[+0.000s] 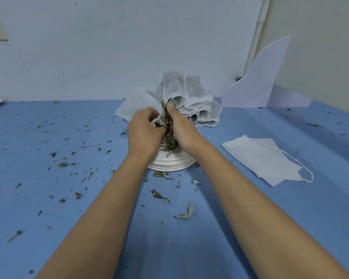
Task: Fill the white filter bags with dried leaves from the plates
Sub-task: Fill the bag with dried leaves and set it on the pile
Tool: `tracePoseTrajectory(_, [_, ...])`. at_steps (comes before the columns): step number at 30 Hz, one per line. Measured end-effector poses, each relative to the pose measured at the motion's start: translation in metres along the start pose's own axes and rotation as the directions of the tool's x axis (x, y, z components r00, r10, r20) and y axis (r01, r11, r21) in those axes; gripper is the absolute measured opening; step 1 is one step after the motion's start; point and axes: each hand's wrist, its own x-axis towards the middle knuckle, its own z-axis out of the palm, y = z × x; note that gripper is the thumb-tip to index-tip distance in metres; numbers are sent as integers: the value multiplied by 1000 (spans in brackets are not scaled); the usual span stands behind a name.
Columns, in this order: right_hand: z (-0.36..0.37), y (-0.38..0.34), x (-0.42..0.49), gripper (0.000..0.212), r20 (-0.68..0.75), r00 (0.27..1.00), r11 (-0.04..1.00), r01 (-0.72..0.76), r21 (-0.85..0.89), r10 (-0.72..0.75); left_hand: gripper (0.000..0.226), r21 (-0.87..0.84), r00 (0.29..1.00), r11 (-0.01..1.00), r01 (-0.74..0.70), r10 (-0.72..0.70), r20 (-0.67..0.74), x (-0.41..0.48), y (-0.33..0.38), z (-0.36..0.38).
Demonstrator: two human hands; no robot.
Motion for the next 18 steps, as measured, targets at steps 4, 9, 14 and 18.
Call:
tracePoseTrajectory(4, [-4,-2,-1,45,-48,997,985,54,-164,-63,22,-22,1000,1000,22,-22,-22,2,-3,-1])
tracePoseTrajectory(9, [-10,-1,2,25,-279,959,998,29,-63,-45,21,-81,998,995,49,-52,-45,3,-5,-4])
tracePoseTrajectory(14, [-14,4,8,27,-219,975,1000,28,6,-26,18,-199,998,978,56,-51,29,0,1,-5])
tracePoseTrajectory(18, [-17,9,7,25,-211,973,994,75,-77,-89,20,-237,996,970,61,-45,73,-1,2,-6])
